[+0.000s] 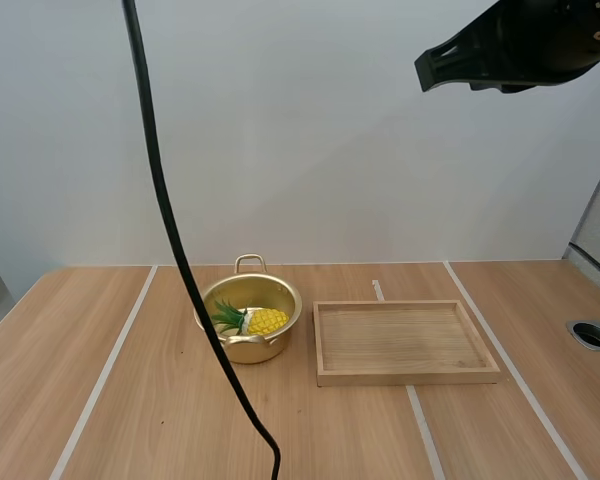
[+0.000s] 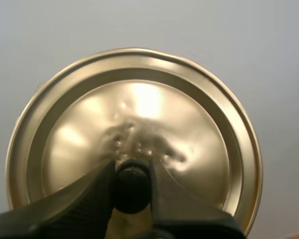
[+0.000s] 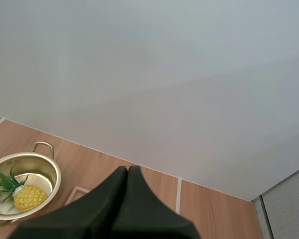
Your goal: Open the pot, put the pineapple inside, and close it
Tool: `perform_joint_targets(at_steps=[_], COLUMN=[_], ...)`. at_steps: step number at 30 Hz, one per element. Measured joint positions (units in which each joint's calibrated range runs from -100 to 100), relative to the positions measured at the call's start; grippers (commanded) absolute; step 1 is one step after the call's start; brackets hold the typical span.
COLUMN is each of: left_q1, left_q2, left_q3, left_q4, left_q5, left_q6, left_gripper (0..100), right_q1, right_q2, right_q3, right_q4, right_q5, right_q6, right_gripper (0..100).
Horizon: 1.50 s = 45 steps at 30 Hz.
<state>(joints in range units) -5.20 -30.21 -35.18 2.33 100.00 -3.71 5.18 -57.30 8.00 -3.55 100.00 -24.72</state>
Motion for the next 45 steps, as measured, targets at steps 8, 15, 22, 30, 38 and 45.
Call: perform_joint_targets(at_steps=[8,15,22,30,38,45], left_q1=[0.00,0.00,0.00,0.00,0.00,0.00], left_q2=[-5.46,-6.07,-4.82,0.73,9.71,12.96], left_q3=[24.81,40.15,45.48,45.58,45.74,52.01], left_q4=[0.79,3.42,4.77,-0.86,-7.20,-9.76], left_q5=[0.00,0.00,0.00,0.00,0.00,0.00], left_q6=[-0.08,0.30,3.86,11.00,15.08,17.05], left_gripper=[0,0,0,0,0,0], right_q1=[0.00,0.00,0.00,0.00,0.00,0.00], right_q2=[0.00,0.00,0.00,0.00,0.00,0.00], right_q3=[0.00,0.00,0.00,0.00,0.00,0.00], right_q4=[0.00,0.00,0.00,0.00,0.00,0.00], right_q5=[0.00,0.00,0.00,0.00,0.00,0.00], right_q6=[0.00,0.00,0.00,0.00,0.00,0.00], right_gripper=[0,0,0,0,0,0])
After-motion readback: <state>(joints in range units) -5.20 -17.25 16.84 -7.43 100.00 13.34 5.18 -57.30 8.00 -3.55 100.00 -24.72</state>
